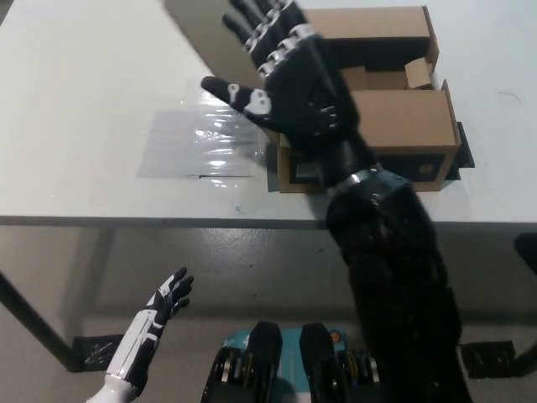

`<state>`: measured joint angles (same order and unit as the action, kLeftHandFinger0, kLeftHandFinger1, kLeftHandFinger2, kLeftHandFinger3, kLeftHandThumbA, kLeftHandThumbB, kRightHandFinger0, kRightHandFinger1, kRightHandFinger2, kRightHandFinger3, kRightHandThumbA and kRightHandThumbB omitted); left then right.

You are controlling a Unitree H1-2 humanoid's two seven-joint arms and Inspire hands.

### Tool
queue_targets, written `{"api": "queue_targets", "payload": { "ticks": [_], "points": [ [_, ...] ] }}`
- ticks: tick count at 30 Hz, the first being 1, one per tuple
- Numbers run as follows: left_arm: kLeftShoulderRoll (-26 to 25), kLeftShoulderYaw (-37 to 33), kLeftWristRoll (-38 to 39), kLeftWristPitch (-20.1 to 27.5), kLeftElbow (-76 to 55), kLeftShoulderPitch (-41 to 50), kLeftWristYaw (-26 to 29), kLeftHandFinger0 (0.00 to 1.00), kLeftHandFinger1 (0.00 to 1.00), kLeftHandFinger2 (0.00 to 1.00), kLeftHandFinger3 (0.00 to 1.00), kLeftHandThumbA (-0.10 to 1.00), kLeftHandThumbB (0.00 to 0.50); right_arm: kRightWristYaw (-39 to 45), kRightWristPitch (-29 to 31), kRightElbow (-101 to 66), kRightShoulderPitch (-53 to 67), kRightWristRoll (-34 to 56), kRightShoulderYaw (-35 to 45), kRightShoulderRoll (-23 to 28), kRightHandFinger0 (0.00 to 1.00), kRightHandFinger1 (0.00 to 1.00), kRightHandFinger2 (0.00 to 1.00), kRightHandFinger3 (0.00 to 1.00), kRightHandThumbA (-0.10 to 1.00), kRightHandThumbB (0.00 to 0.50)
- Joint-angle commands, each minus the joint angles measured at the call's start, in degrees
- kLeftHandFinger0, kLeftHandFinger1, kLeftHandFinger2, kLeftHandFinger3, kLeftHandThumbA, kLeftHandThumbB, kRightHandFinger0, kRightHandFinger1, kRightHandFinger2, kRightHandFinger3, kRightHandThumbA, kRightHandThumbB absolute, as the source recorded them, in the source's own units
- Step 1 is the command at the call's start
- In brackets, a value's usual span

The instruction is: A small storage box is placed at the center of the table and the robot uses its right hand to slide under its lid and push it upwards to open it

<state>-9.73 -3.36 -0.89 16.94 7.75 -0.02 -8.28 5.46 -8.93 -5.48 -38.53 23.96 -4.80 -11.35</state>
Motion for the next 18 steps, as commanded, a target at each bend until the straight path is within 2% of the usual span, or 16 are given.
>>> {"api": "queue_targets", "payload": {
  "ticks": [1,7,9,10,11,12,13,14,15,16,17,18],
  "points": [
    [-0.88,-0.22,-0.28,0.36,-2.17,-0.5,-0.8,1.0,1.0,1.0,1.0,1.0,0.412,1.84,-11.06,-27.26,1.6,9.18,-5.36,1.9,1.0,1.0,1.0,1.0,1.0,0.338],
    [-0.56,-0.53,-1.89,0.77,-2.07,-0.31,-0.14,1.0,1.0,1.0,1.0,1.0,0.381,5.98,-11.86,-32.54,7.77,11.89,-10.66,5.37,1.0,1.0,1.0,1.0,1.0,0.343],
    [-0.65,-0.52,-2.21,0.66,-2.05,-0.55,-0.07,1.0,1.0,1.0,1.0,1.0,0.377,5.69,-11.27,-36.9,8.59,13.17,-10.24,7.47,1.0,1.0,1.0,1.0,1.0,0.389],
    [-0.72,-0.49,-2.36,0.51,-2.09,-0.71,-0.05,1.0,1.0,1.0,1.0,1.0,0.377,4.9,-10.34,-39.12,8.81,12.48,-9.46,8.01,1.0,1.0,1.0,1.0,1.0,0.39],
    [-0.74,-0.46,-2.42,0.38,-2.17,-0.7,-0.03,1.0,1.0,1.0,1.0,1.0,0.379,4.06,-9.78,-40.64,8.98,11.81,-9.04,8.31,1.0,1.0,1.0,1.0,1.0,0.467],
    [-0.84,-0.35,-2.1,0.26,-2.34,-0.67,-0.18,1.0,1.0,1.0,1.0,1.0,0.385,3.42,-6.6,-43.84,9.03,13.36,-6.28,10.06,1.0,1.0,1.0,1.0,1.0,0.385],
    [-0.88,-0.32,-2.08,0.26,-2.38,-0.67,-0.23,1.0,1.0,1.0,1.0,1.0,0.386,3.38,-5.84,-44.44,9.01,13.97,-5.71,10.63,1.0,1.0,1.0,1.0,1.0,0.383],
    [-0.84,-0.28,-2.02,-0.06,-2.65,-0.62,-0.23,1.0,1.0,1.0,1.0,1.0,0.395,2.73,-4.21,-46.38,9.28,10.58,-3.88,12.08,1.0,1.0,1.0,1.0,1.0,0.376],
    [-0.88,-0.24,-1.94,-0.16,-2.65,-0.71,-0.29,1.0,1.0,1.0,1.0,1.0,0.402,0.47,-3.98,-48.95,9.91,10.94,-1.54,14.83,1.0,1.0,1.0,1.0,1.0,0.419],
    [-0.98,-0.22,-1.55,-0.44,-2.7,-0.84,-0.58,1.0,1.0,1.0,1.0,1.0,0.407,0.01,0.15,-48.95,10.98,9.2,0.12,17.76,1.0,1.0,1.0,1.0,1.0,0.421],
    [-0.96,-0.11,-1.46,-0.43,-2.69,-0.79,-0.52,1.0,1.0,1.0,1.0,1.0,0.407,0.3,1.89,-48.95,11.32,8.91,1.15,19.3,1.0,1.0,1.0,1.0,1.0,0.426],
    [-0.97,0.06,-1.42,-0.4,-2.59,-0.95,-0.39,1.0,1.0,1.0,1.0,1.0,0.407,1.49,6.33,-48.95,13.07,10.02,4.11,22.94,1.0,1.0,1.0,1.0,0.97,0.412]
  ]
}}
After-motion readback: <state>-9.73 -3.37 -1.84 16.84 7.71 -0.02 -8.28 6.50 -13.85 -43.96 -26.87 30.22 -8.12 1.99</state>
